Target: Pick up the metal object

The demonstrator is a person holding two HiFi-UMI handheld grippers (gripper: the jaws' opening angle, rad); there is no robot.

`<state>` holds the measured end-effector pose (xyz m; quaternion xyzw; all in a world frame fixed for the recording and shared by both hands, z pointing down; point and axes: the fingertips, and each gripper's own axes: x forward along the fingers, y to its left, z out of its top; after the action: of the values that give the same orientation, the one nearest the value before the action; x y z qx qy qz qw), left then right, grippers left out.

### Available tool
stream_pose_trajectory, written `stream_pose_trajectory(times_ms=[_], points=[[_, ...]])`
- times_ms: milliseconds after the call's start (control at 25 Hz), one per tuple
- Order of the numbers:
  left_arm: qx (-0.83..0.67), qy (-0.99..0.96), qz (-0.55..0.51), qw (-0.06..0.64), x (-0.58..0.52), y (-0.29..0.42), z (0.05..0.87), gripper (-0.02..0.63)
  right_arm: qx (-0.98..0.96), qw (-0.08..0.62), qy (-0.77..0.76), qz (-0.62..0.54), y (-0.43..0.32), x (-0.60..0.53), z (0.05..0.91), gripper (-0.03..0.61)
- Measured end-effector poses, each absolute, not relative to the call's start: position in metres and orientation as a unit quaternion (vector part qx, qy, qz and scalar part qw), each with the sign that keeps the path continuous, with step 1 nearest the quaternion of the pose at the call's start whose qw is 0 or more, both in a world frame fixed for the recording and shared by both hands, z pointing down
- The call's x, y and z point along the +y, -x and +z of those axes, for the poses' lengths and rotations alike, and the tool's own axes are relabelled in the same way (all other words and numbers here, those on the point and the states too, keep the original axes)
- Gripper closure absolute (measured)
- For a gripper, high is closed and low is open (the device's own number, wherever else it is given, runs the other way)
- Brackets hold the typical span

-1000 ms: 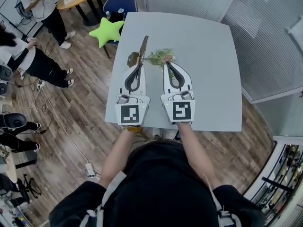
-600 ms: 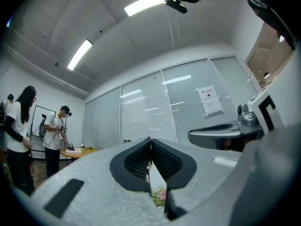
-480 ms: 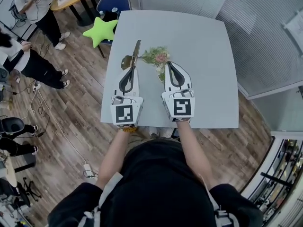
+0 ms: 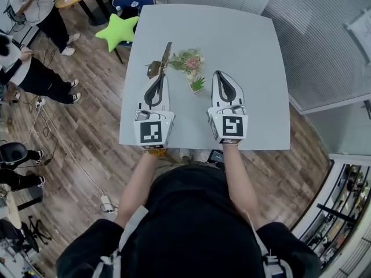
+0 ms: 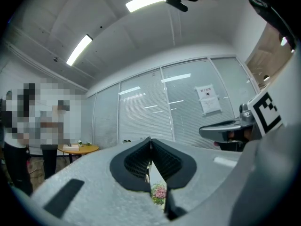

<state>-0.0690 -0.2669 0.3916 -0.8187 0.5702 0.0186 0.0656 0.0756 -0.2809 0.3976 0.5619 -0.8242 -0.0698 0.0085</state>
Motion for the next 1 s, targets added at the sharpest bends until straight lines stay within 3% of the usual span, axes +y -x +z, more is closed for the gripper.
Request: stream_pose_trajectory(times_ms=[1000], points=[[0.579, 0.813, -0.002, 0.061, -0.262, 0.079, 0.412, 0.598, -0.861, 0.021, -0.501, -0.085, -0.037, -0.267, 0.402, 0.58]])
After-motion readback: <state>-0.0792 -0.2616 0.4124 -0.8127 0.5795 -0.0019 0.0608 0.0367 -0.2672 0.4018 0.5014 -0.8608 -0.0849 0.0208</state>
